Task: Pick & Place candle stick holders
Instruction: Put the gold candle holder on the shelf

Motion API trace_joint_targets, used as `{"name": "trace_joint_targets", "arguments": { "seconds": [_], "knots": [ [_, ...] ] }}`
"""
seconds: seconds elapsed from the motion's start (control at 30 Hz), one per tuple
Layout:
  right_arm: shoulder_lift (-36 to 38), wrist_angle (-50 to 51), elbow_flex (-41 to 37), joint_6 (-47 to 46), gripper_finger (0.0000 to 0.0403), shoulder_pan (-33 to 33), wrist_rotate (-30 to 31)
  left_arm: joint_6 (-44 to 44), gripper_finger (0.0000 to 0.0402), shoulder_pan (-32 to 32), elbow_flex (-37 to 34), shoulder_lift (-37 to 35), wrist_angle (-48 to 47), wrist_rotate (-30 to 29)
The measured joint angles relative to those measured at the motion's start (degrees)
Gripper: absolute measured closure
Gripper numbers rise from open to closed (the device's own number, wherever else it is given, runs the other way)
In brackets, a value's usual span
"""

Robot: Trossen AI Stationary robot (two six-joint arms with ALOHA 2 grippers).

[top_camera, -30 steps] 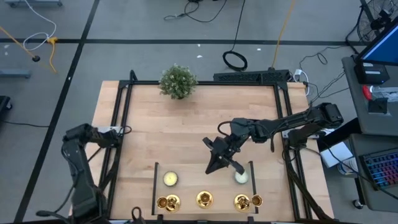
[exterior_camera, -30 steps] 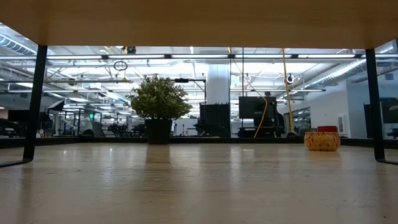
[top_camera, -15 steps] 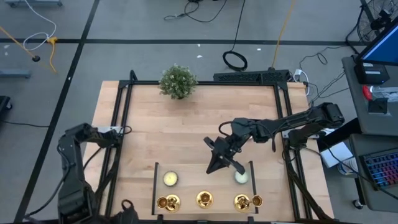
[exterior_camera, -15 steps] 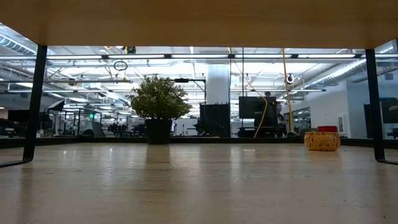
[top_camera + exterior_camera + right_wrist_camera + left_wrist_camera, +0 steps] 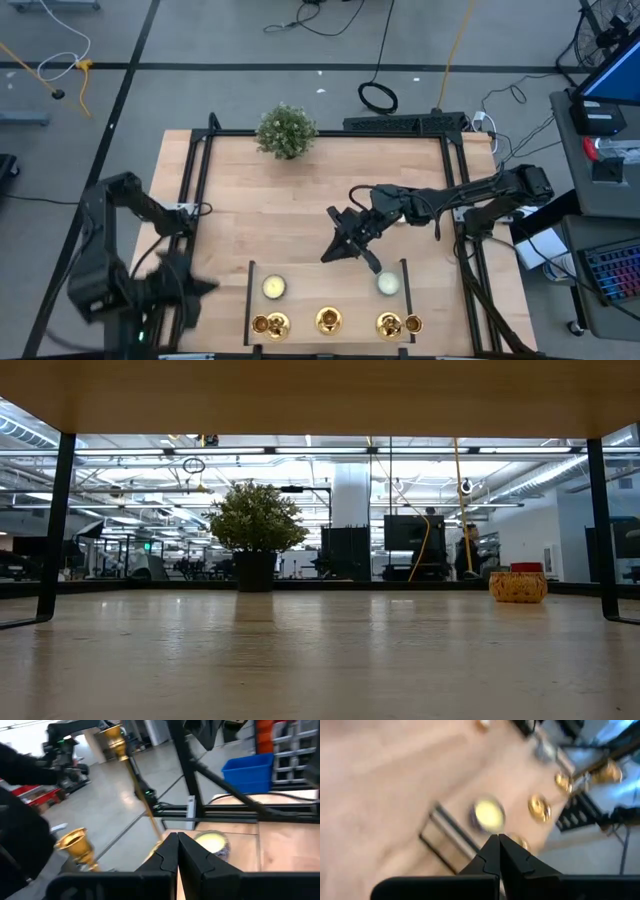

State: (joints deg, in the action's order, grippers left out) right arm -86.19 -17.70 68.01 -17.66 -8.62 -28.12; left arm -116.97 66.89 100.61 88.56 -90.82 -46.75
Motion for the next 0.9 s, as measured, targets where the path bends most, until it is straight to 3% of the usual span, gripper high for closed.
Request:
{"name": "trace_joint_targets", "arguments": {
  "seconds": [0.3, 0.43, 0.57, 0.8, 0.9],
  "knots": [
    [0.00, -1.30, 0.02, -0.28, 0.0403, 0.02, 13.06, 7.27, 0.0401, -8.20, -15.14, -12.31, 0.68, -11.82],
    [-0.66, -2.09, 0.04, -1.88, 0.0403, -0.09, 22.96, 10.54, 0.0401, -11.70, -18.04, -16.25, 0.73, -16.54],
    [-2.45, -7.58, 0.02, -3.56, 0.0403, 0.12, 29.56, 14.19, 0.0401, -14.32, -18.73, -18.61, 0.81, -16.76],
    [-7.35, -16.94, 0.89, -8.21, 0.0403, 4.70, 28.91, 16.76, 0.0401, -15.87, -18.73, -19.68, 1.17, -16.80],
    [-10.16, -17.13, 3.69, -10.82, 0.0403, 7.25, 20.63, 16.44, 0.0401, -15.89, -18.73, -19.61, 1.23, -16.11]
  ]
}}
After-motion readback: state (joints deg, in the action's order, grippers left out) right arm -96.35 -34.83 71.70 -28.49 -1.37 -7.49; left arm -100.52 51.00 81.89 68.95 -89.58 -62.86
